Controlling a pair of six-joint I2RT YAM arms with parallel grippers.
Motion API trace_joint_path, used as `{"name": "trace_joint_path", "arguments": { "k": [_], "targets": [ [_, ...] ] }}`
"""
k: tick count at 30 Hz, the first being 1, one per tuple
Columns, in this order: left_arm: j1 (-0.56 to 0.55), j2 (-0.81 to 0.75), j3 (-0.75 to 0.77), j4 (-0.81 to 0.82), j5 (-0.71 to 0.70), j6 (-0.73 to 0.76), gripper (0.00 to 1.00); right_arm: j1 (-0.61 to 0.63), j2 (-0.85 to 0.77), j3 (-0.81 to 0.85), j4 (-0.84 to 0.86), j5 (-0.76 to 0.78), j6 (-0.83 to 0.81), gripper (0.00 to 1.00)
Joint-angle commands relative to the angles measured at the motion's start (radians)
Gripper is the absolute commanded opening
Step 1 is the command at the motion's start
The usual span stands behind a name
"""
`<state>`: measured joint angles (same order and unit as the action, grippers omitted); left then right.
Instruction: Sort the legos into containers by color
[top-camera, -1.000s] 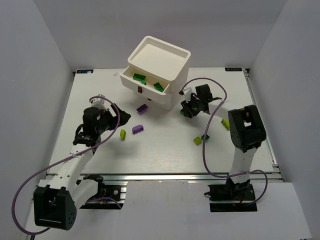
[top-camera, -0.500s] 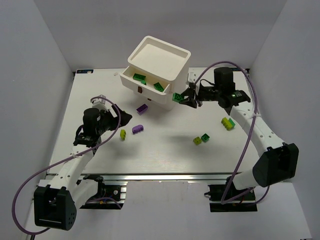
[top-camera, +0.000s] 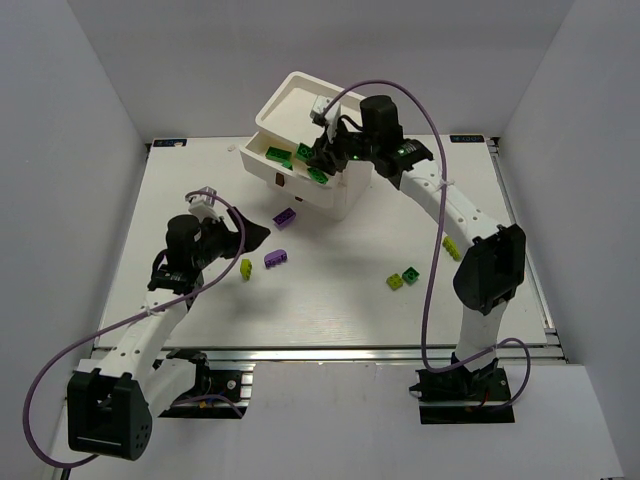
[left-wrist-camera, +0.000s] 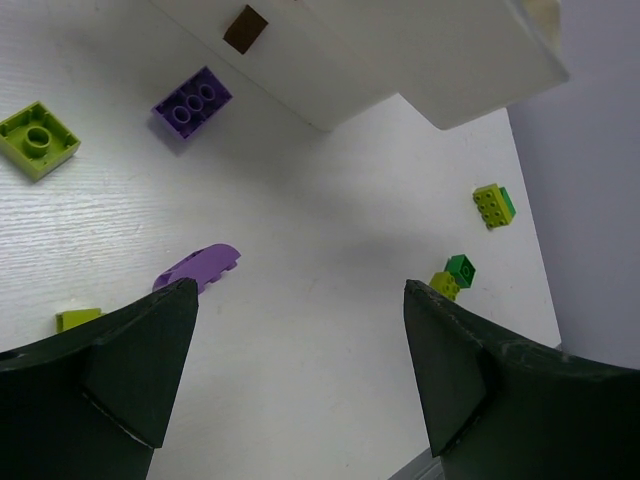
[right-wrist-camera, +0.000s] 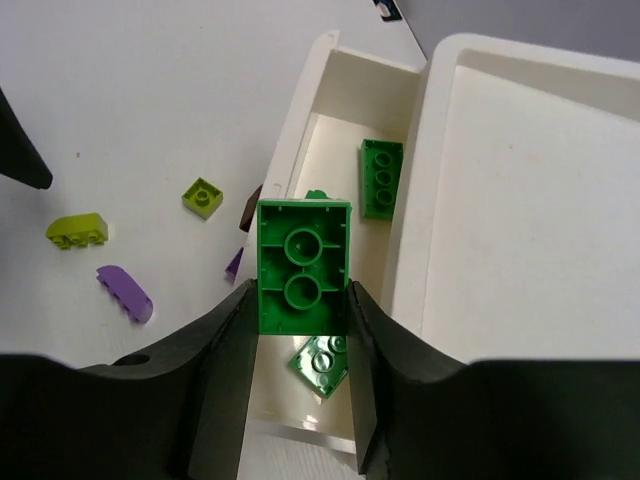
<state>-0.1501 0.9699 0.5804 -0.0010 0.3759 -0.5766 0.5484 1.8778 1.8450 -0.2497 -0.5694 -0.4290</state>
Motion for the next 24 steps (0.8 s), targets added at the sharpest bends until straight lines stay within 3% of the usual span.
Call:
{"name": "trace_joint_path", "arguments": {
  "k": [1,2,5,10,12,14,15,16,19,20,24],
  "targets": [
    [-0.005,-0.014,0.032,0.042,0.064,-0.003,0.93,0.007,0.006,0.082,-0.058,0.071,0.015,0.48],
    [-0.005,-0.005,0.039,0.038,0.070,0.000,0.93,0.007,0.007,0.080,-0.065,0.069,0.013,0.57],
    [-0.014,0.038,0.105,0.021,0.110,0.001,0.91,0.007,-0.002,0.073,-0.082,0.066,0.021,0.65],
    [-0.046,0.159,0.313,0.007,0.205,0.047,0.84,-0.001,-0.012,0.103,-0.085,0.069,0.081,0.68],
    [-0.083,0.226,0.386,-0.046,0.235,0.079,0.76,-0.007,-0.017,0.137,-0.097,0.081,0.140,0.64],
    [-0.114,0.274,0.493,-0.091,0.257,0.106,0.66,-0.036,-0.046,0.169,-0.114,0.109,0.186,0.52],
    [-0.150,0.320,0.524,-0.102,0.261,0.130,0.53,-0.047,-0.068,0.160,-0.115,0.118,0.228,0.45],
    [-0.172,0.343,0.553,-0.120,0.262,0.139,0.47,-0.082,-0.115,0.114,-0.114,0.120,0.248,0.33],
    [-0.273,0.433,0.653,-0.143,0.270,0.181,0.31,-0.139,-0.227,0.001,-0.135,0.115,0.302,0.15],
    [-0.301,0.463,0.680,-0.166,0.267,0.208,0.28,-0.171,-0.255,-0.085,-0.141,0.121,0.314,0.00],
    [-0.437,0.617,0.873,-0.272,0.241,0.317,0.22,-0.295,-0.348,-0.256,-0.201,0.193,0.355,0.00]
  ]
}}
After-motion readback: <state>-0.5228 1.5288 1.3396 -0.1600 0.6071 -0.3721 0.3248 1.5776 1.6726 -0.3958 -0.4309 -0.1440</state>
